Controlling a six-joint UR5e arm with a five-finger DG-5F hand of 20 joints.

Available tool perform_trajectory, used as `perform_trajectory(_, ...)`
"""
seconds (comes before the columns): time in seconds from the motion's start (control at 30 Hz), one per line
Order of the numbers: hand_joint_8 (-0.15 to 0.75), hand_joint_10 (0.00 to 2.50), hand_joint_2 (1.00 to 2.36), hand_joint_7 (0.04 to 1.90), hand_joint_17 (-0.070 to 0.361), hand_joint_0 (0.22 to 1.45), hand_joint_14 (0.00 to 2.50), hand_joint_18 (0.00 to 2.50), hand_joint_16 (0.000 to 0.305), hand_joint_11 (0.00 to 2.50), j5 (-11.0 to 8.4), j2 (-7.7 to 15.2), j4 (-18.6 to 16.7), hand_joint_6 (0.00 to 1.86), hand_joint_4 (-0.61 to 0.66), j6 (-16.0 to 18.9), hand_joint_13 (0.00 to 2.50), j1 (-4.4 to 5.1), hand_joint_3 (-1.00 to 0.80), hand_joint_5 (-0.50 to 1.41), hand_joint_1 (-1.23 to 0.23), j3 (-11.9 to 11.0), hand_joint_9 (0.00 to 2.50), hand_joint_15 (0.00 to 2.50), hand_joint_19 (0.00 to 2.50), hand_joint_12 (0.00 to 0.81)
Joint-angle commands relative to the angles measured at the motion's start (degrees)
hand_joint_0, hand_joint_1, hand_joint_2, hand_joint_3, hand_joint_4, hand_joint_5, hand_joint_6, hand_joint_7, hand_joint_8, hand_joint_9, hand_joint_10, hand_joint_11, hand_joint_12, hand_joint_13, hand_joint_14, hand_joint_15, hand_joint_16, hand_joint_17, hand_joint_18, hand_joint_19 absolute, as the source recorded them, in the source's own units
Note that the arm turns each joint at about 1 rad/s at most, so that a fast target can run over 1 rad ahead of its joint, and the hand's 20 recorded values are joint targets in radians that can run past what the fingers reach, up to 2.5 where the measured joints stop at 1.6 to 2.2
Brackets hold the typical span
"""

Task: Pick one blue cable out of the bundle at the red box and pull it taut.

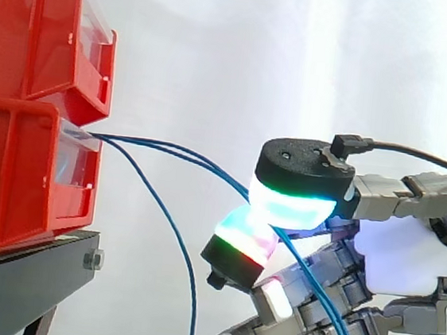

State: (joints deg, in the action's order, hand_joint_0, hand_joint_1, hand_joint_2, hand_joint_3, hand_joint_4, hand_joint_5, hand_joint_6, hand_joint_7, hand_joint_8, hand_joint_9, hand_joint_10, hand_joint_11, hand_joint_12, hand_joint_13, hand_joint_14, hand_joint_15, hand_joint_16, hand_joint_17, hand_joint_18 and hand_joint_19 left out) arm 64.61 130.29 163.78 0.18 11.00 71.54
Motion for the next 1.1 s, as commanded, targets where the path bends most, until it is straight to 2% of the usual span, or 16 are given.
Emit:
perform_trajectory(0.0, 0.36, 0.02, 1.03, 1.21, 0.136, 0.69, 0.01, 0.68, 0.06, 0.93, -0.01, 0.0, 0.0, 0.83, 0.02, -0.1, 0.61, 0.08, -0.09, -0.19, -0.89, 0.0, 0.86, 0.23, 0.3, 0.447)
perform_trajectory(0.33, 0.361, 0.02, 1.03, 1.22, 0.135, 0.75, 0.01, 0.66, 0.06, 0.97, -0.01, 0.0, 0.0, 0.85, 0.04, 0.0, 0.61, 0.16, -0.16, -0.2, -0.91, 0.0, 0.85, 0.22, 0.29, 0.447)
perform_trajectory(0.7, 0.359, 0.02, 1.03, 1.27, 0.135, 0.76, 0.01, 0.65, 0.06, 0.97, -0.01, 0.0, 0.2, 0.85, 0.03, 0.0, 0.6, 0.16, -0.13, -0.21, -0.91, 0.0, 0.85, 0.22, 0.3, 0.445)
perform_trajectory(0.9, 0.338, 0.02, 1.02, 1.32, 0.135, 0.67, 0.01, 0.67, 0.06, 0.9, -0.01, 0.0, 0.3, 0.83, 0.14, 0.5, 0.59, 0.16, -0.14, -0.19, -0.92, 0.0, 0.85, 0.21, 0.28, 0.445)
perform_trajectory(1.07, 0.311, 0.02, 1.02, 1.39, 0.135, 0.59, 0.01, 0.65, 0.06, 0.76, -0.01, 0.0, 0.3, 0.79, 0.06, 0.5, 0.58, 0.16, -0.16, -0.15, -0.83, 0.0, 0.85, 0.2, 0.3, 0.439)
